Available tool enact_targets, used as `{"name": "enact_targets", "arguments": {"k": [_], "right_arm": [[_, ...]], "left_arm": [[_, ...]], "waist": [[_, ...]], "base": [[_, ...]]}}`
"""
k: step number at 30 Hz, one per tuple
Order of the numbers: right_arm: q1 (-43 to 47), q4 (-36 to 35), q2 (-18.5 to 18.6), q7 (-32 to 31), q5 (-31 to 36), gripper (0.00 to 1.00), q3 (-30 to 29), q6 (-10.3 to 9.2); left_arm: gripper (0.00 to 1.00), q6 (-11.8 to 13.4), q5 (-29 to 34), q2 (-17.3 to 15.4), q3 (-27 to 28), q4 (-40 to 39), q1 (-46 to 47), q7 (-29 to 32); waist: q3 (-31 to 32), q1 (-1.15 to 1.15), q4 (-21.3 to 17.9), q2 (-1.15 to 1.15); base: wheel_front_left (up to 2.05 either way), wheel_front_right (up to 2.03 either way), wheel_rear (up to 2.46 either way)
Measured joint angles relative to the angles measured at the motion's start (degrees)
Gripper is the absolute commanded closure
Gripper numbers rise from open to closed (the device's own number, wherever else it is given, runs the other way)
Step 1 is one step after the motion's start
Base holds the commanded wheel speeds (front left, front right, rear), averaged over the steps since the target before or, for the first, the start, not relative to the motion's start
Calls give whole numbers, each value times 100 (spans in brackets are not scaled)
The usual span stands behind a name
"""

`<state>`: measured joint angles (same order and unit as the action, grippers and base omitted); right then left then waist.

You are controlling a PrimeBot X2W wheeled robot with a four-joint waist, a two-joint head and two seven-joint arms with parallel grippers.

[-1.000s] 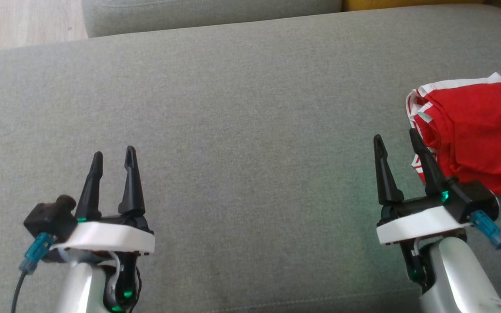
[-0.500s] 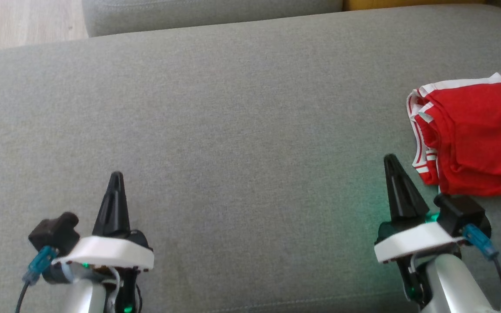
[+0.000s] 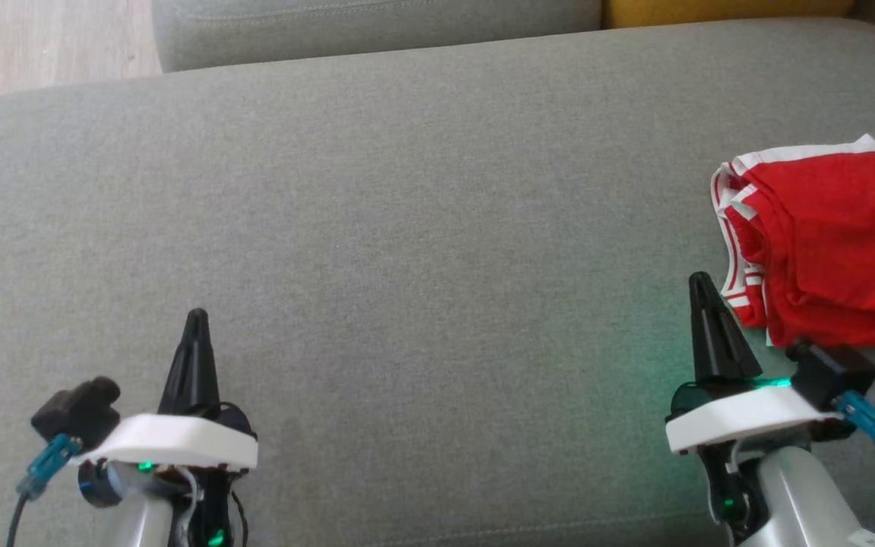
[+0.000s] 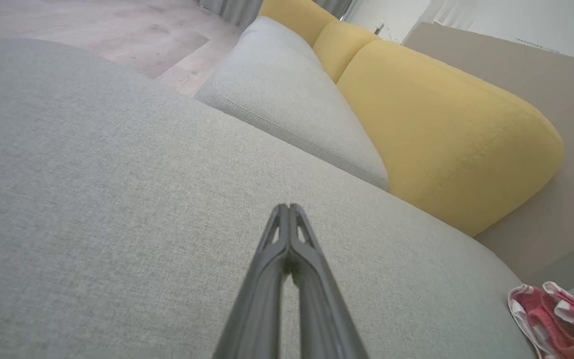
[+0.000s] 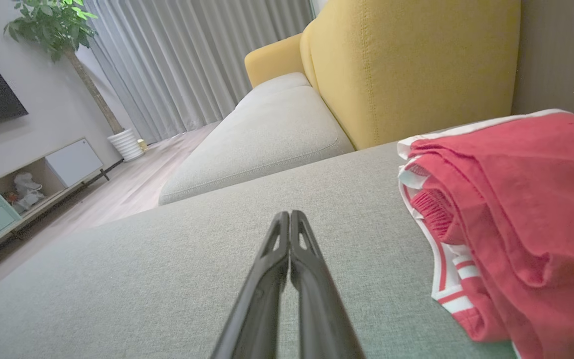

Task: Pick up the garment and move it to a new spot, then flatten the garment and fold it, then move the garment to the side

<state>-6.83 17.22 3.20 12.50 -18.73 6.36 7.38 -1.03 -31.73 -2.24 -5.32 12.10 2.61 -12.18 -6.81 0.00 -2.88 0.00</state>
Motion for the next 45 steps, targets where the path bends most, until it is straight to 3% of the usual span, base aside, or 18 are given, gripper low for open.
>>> {"name": "enact_targets", "arguments": {"k": [45], "right_arm": [[43,-24,55,-647,-3121,100,-397,-1]], "left_arm": [[100,-237,-2508,-12,294,131,2,708]], "waist": [[272,0,118,0]], "base": [[0,0,0]]}}
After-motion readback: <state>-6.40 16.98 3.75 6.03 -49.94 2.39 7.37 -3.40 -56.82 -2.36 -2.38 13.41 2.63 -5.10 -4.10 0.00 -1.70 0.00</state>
